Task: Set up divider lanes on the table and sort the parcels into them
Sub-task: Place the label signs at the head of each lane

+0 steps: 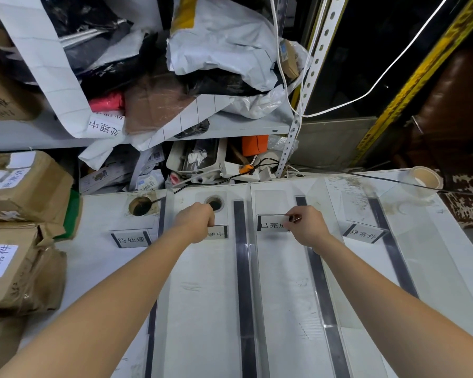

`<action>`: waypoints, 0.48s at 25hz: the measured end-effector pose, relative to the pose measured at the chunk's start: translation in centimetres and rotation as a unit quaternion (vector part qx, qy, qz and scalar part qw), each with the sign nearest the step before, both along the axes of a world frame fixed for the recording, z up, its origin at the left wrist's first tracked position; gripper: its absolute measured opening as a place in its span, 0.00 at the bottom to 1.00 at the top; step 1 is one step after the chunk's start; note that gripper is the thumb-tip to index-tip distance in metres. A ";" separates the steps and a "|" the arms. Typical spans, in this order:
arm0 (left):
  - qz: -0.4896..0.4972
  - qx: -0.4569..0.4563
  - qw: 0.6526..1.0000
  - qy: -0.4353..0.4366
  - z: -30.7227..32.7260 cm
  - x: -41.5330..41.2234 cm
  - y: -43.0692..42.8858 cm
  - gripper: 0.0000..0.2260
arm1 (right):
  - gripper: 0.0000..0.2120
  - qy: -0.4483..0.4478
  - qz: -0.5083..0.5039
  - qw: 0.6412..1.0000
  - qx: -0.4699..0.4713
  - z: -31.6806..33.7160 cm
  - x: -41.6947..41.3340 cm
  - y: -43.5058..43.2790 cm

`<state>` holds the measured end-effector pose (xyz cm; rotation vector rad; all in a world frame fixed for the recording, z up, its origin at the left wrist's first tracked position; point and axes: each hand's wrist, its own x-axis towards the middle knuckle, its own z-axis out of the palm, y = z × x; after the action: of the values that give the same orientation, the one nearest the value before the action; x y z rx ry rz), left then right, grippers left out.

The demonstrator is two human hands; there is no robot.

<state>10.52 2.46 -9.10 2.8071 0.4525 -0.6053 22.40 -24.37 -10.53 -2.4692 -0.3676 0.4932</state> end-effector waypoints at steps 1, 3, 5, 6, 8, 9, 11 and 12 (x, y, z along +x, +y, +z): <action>-0.005 0.002 1.000 0.003 -0.3 0.0 0.0 0.13 | 0.02 0.001 -0.001 1.000 -0.001 -0.2 0.1 0.1; -0.009 0.003 1.000 0.003 -0.7 0.1 0.1 0.12 | 0.01 0.005 -0.006 1.000 -0.005 -0.7 0.3 0.2; 0.000 -0.004 1.000 -0.007 -1.1 0.4 0.4 0.10 | 0.02 0.005 -0.014 1.000 -0.010 -1.3 0.5 0.2; 0.007 -0.010 1.000 -0.015 -1.3 0.6 0.6 0.09 | 0.02 0.002 -0.025 1.000 -0.009 -1.5 0.6 0.2; 0.020 -0.025 0.999 -0.030 -1.5 0.9 0.9 0.08 | 0.03 -0.006 -0.048 0.999 -0.002 -1.8 0.7 0.2; 0.026 -0.034 0.998 -0.039 -1.6 1.0 1.0 0.07 | 0.03 -0.007 -0.056 0.998 0.000 -1.9 0.8 0.3; 0.041 -0.057 0.996 -0.054 -1.8 1.1 1.1 0.06 | 0.03 -0.001 -0.059 0.998 -0.004 -2.1 0.9 0.5; 0.049 -0.069 0.995 -0.060 -1.9 1.1 1.1 0.05 | 0.03 0.002 -0.057 0.998 -0.010 -2.2 1.0 0.6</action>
<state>11.59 3.55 -10.98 2.6547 0.5004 -0.4278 23.40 -23.74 -12.78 -2.4925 -0.2206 0.4553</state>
